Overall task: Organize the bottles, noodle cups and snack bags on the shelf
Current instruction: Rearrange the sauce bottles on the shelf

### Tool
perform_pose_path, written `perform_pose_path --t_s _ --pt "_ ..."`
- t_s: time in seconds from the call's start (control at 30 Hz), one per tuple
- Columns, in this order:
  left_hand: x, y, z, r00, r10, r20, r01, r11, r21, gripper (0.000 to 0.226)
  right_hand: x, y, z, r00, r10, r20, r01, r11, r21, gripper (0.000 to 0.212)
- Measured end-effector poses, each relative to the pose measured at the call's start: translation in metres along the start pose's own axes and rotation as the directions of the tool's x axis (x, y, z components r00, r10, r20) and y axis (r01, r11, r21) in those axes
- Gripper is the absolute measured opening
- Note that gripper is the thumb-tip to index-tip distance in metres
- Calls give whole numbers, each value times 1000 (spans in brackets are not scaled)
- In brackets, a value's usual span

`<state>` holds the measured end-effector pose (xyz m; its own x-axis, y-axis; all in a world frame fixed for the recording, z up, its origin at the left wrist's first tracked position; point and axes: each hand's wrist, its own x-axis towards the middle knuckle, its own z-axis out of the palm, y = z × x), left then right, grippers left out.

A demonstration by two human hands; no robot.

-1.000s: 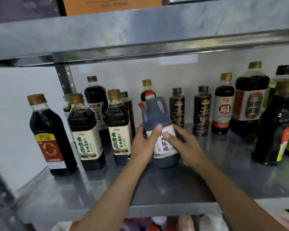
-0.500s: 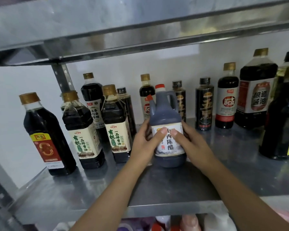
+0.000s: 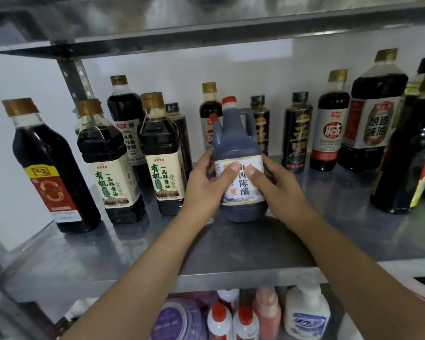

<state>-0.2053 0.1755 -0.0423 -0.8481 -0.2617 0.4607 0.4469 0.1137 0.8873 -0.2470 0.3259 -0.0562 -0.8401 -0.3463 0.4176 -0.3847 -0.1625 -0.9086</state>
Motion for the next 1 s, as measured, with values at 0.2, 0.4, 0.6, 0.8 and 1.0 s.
perform_pose_path --t_s 0.2,0.4,0.6,0.8,1.0 --pt "-2 -1 1 1000 2 7 -2 1000 25 46 -2 0 -1 1000 3 20 -3 1000 -6 36" --pt "-7 1 2 997 -34 71 39 997 -70 42 -10 -8 0 999 -42 -12 42 999 -11 43" --pt "-6 -2 0 981 -103 163 144 955 -260 66 -24 -6 -15 997 -60 57 75 951 -299 83" --pt "-7 -7 -4 983 -147 113 166 968 -186 64 -29 -7 -15 988 -17 151 59 958 -282 93" --pt "-11 -2 2 987 -144 75 153 979 -133 69 -32 -9 -14 984 -33 173 80 960 -270 90"
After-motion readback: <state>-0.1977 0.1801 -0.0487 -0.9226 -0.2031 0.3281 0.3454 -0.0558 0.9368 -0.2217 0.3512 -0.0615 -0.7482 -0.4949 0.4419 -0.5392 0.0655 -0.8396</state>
